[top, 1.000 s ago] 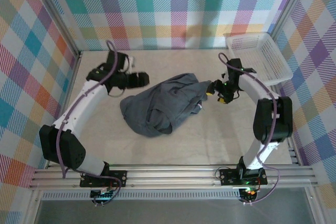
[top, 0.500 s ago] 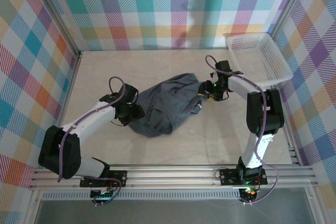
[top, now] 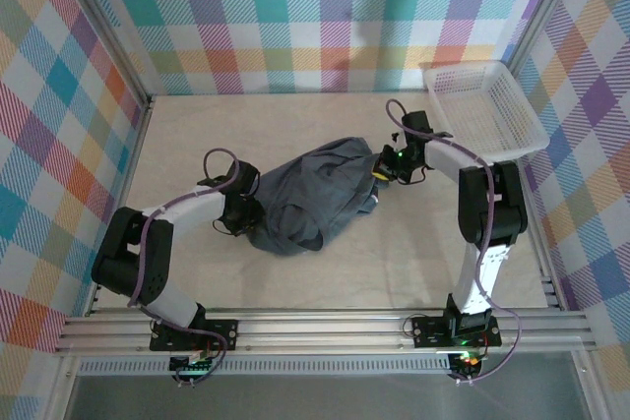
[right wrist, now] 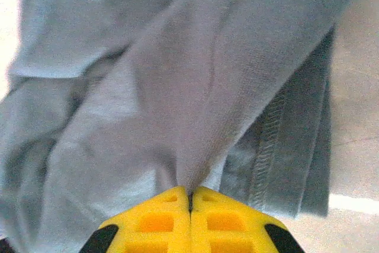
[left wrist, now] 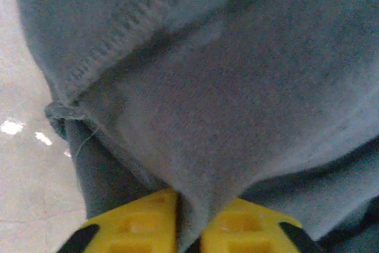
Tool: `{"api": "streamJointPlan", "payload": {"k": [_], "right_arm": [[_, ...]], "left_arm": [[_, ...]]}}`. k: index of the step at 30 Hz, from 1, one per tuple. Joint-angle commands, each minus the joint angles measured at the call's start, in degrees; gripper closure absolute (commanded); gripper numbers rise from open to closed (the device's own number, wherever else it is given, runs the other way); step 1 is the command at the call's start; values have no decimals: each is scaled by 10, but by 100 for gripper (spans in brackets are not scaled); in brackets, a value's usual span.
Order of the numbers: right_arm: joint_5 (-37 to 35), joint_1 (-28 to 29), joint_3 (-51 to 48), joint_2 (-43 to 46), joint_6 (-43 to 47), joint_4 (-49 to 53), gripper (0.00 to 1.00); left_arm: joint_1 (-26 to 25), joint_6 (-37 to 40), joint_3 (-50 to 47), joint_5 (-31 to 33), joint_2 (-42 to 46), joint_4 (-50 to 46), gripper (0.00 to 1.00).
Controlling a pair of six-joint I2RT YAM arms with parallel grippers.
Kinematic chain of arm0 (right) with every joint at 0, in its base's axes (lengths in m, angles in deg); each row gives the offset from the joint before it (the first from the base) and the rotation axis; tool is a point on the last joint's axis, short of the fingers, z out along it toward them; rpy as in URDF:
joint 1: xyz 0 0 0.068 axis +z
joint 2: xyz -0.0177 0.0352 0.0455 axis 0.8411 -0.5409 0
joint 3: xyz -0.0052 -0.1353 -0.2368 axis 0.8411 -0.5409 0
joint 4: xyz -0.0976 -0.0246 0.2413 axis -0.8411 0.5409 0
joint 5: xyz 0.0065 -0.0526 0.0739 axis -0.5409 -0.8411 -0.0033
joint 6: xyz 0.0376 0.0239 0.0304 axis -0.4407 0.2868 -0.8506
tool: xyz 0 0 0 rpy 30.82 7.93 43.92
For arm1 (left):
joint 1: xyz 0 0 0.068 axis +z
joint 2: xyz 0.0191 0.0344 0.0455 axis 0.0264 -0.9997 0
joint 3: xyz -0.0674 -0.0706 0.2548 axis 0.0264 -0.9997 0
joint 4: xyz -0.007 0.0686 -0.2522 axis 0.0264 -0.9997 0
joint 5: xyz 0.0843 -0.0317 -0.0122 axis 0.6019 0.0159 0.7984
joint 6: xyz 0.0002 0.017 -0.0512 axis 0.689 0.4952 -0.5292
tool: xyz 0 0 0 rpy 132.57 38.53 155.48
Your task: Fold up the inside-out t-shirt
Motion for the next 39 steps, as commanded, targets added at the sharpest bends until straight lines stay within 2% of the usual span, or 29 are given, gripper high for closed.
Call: {"api": "streamJointPlan", "payload": {"k": [1, 7, 15, 19, 22, 29, 32, 34, 39], "right_arm": [[20, -1, -7, 62, 8, 4, 100], [11, -1, -3, 126, 22, 16, 100], [-56, -2, 83, 245, 81, 54, 100], [-87, -2, 137, 321, 139, 41, 100], [-109, -2, 165, 390, 175, 17, 100], [-143, -2, 275, 490, 204, 64, 100], [-145, -2, 327, 504, 195, 73, 100], [-151, -2, 369, 494, 186, 80, 100], [-168, -2, 541, 379, 180, 175, 100]], "left_arm": [[7, -4, 11, 11, 6, -11, 100], [20, 30, 88, 49, 81, -107, 100], [34, 137, 340, 108, 161, -257, 100], [34, 195, 503, 80, 161, -281, 95], [34, 230, 621, 64, 158, -293, 95], [34, 264, 853, 15, 153, -281, 100], [34, 250, 924, -2, 142, -267, 100], [34, 236, 938, -11, 139, -251, 100], [34, 228, 937, -2, 106, -245, 100]]}}
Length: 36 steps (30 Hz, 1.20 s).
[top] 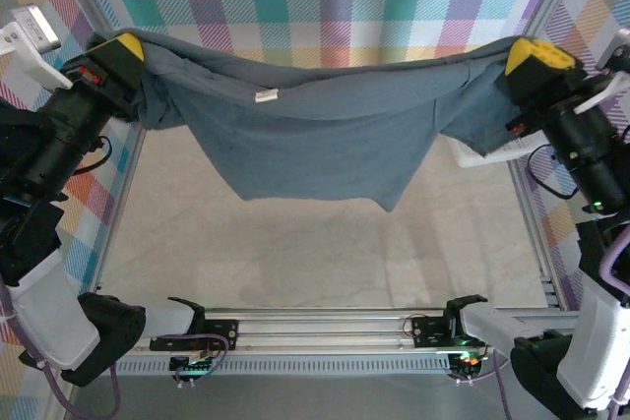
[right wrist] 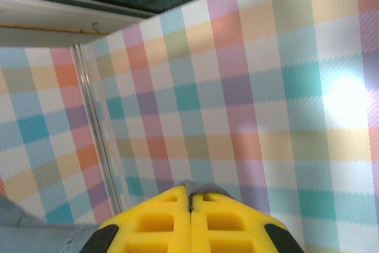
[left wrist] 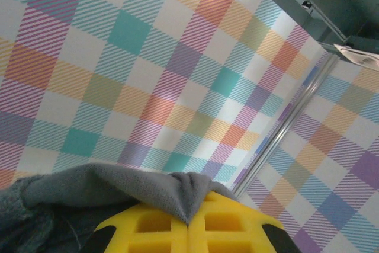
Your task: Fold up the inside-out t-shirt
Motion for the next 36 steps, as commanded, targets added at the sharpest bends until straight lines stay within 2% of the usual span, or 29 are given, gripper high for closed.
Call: {"api": "streamJointPlan", "payload": {"k": [1, 4, 7, 11, 14, 15, 16, 17, 19, 21, 25, 28, 31, 34, 36], "right_arm": [[-46, -2, 95, -111, -2, 97, 100], [-66, -8, 155, -201, 8, 137, 100], [-32, -34, 127, -270, -13, 114, 100], [21, -51, 88, -374, -7, 39, 100], [36, -65, 157, -500, 6, 21, 100], [43, -75, 193, -545, -6, 26, 94], [59, -85, 246, -596, -29, 37, 66], [73, -94, 314, -644, -47, 59, 45], [87, -97, 448, -719, -50, 116, 32], [102, -98, 476, -725, -39, 153, 28], [145, -103, 330, -621, -37, 237, 27], [198, -97, 175, -521, -49, 291, 27], [190, -73, -97, -360, -79, 241, 27], [189, -63, -372, -177, -170, 147, 27], [174, -49, -508, -74, -233, 121, 29]], "left_arm": [[5, 2, -2, 10, -54, 10, 100], [6, 20, -7, 58, -101, -2, 100], [16, 25, -41, 88, -160, 6, 100], [41, -5, -120, 83, -248, 78, 100], [55, -11, -130, 75, -332, 156, 100], [59, -9, -115, 69, -365, 169, 97], [64, -9, -83, 59, -404, 171, 79], [67, 1, -46, 51, -440, 161, 61], [70, 11, 0, 62, -480, 137, 28], [73, 13, 0, 42, -475, 135, 15], [63, 57, -102, -29, -367, 193, 5], [28, 137, -210, -76, -254, 225, 0], [-47, 275, -334, -106, -150, 219, 0], [-147, 462, -436, -110, -77, 137, 0], [-200, 511, -503, -89, -40, 116, 0]]}}
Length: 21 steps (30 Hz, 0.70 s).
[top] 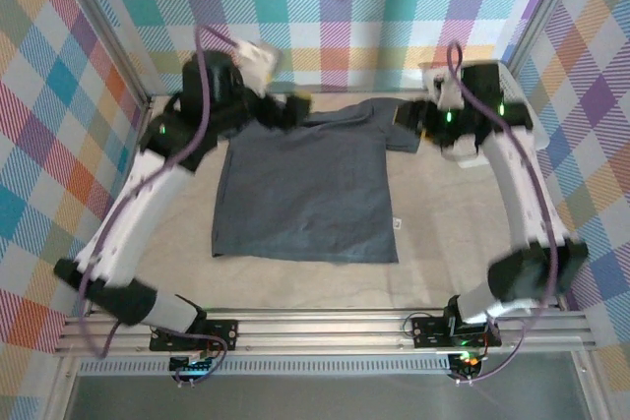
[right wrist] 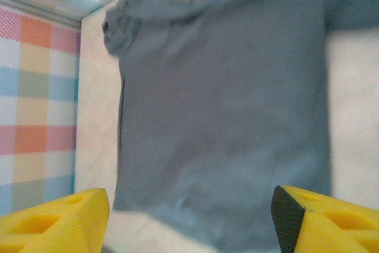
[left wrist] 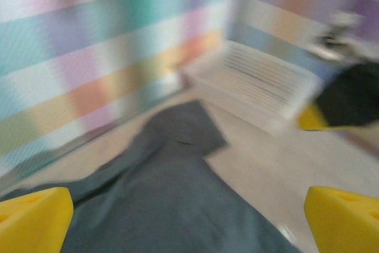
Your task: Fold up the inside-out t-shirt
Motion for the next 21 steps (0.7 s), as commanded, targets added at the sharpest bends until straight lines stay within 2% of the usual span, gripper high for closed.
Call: {"api": "streamJointPlan", "payload": {"k": [1, 4, 9, 13, 15, 17, 21], "right_arm": [[2, 17, -182, 125, -133, -52, 29], [-13, 78, -316, 222, -230, -88, 32], [-88, 237, -473, 275, -461, -202, 31], [-160, 360, -526, 225, -617, -322, 28], [-185, 404, -524, 185, -661, -351, 27], [-203, 433, -515, 137, -687, -383, 24], [-208, 455, -504, 47, -716, -451, 23]], "left_arm": [[-48, 165, -115, -4, 25, -71, 0], [-66, 151, -250, -43, 97, -18, 0], [-146, 228, -426, -12, 202, 32, 0], [-193, 266, -517, 27, 265, 47, 0], [-204, 281, -545, 39, 297, 57, 0], [-204, 284, -563, 52, 324, 60, 0], [-204, 284, -583, 67, 360, 58, 0]]}}
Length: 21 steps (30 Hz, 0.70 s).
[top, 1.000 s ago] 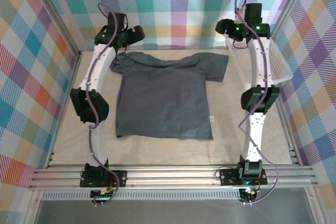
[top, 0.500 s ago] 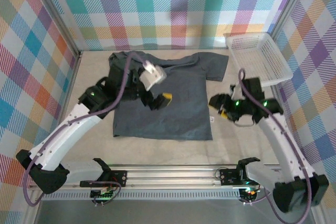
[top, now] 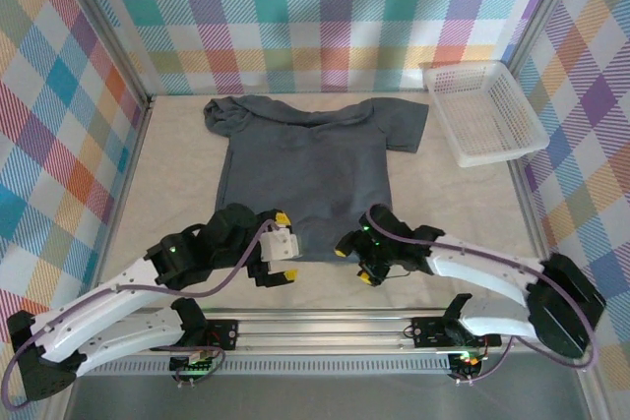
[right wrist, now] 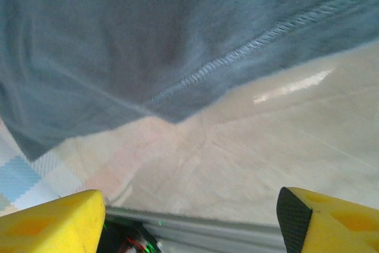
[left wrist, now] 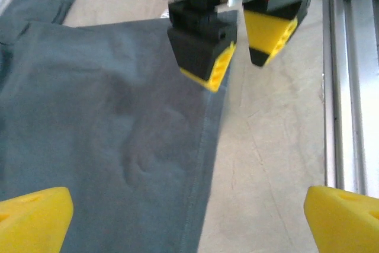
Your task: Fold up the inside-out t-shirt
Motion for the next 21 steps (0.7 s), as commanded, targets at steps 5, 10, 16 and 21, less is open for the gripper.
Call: {"api": "streamJointPlan", "payload": {"k": [5, 10, 16, 21], "right_arm": [[-46, 18, 38, -122, -84, -135, 38], [-44, 20, 52, -143, -78, -131, 55], [-66, 18, 80, -122, -45, -54, 68], [-45, 17, 93, -140, -31, -50, 66]], "left_arm": [[-4, 22, -36, 18, 44, 31, 0], [-4, 14, -45, 19, 57, 31, 0], [-4, 10, -57, 23, 70, 53, 0], [-4, 8, -57, 23, 59, 50, 0]]}}
